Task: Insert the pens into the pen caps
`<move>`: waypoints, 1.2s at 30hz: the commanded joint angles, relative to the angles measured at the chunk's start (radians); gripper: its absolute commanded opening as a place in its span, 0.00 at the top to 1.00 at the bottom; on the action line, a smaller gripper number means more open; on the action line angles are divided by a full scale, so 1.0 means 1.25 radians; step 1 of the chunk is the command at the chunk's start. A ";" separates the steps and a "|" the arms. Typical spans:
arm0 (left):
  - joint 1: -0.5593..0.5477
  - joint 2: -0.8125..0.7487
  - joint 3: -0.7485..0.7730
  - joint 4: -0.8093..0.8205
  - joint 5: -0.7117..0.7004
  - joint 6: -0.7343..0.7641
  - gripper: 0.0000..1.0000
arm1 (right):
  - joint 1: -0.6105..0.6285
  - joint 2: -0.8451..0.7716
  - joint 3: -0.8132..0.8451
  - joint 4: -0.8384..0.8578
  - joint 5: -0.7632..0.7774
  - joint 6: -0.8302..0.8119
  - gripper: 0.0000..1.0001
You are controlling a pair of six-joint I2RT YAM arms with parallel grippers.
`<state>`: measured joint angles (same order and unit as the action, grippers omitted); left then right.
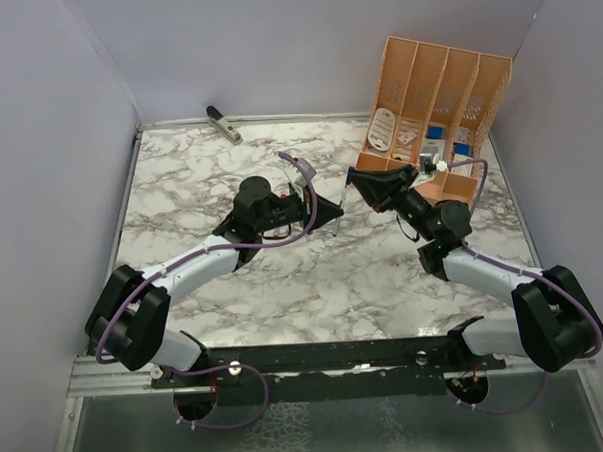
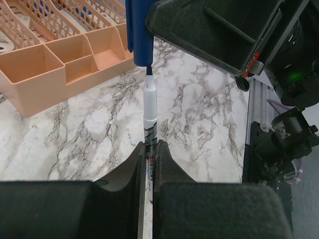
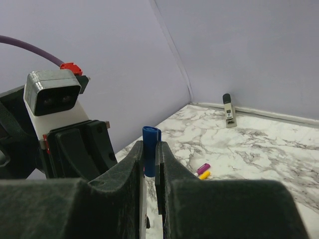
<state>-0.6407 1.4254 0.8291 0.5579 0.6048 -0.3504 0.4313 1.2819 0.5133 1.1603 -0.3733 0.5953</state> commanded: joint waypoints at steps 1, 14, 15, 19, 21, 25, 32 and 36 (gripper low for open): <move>0.003 -0.003 0.007 0.029 -0.001 -0.006 1.00 | 0.006 -0.016 0.029 0.000 0.037 -0.027 0.99; 0.003 -0.001 0.001 0.029 -0.010 -0.005 1.00 | 0.006 -0.008 0.019 0.022 0.021 0.020 0.99; 0.003 -0.001 0.001 0.029 -0.010 -0.005 1.00 | 0.006 -0.008 0.018 0.023 0.019 0.023 0.99; 0.003 -0.001 0.001 0.028 -0.014 -0.006 1.00 | 0.006 -0.007 0.015 0.019 0.008 0.034 0.99; 0.003 -0.001 0.001 0.029 -0.015 -0.004 1.00 | 0.006 -0.007 0.013 0.019 0.003 0.038 0.99; 0.003 0.004 0.003 0.029 -0.015 -0.005 1.00 | 0.006 -0.007 0.010 0.019 -0.004 0.044 0.99; 0.003 0.004 0.004 0.028 -0.022 -0.007 1.00 | 0.006 -0.011 0.004 0.013 -0.013 0.040 0.99; 0.003 0.005 0.006 0.029 -0.022 -0.006 1.00 | 0.007 -0.008 -0.003 0.014 -0.017 0.040 0.99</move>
<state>-0.6403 1.4254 0.8291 0.5583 0.5934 -0.3508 0.4328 1.2808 0.5247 1.1603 -0.3634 0.6426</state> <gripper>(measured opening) 0.055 0.112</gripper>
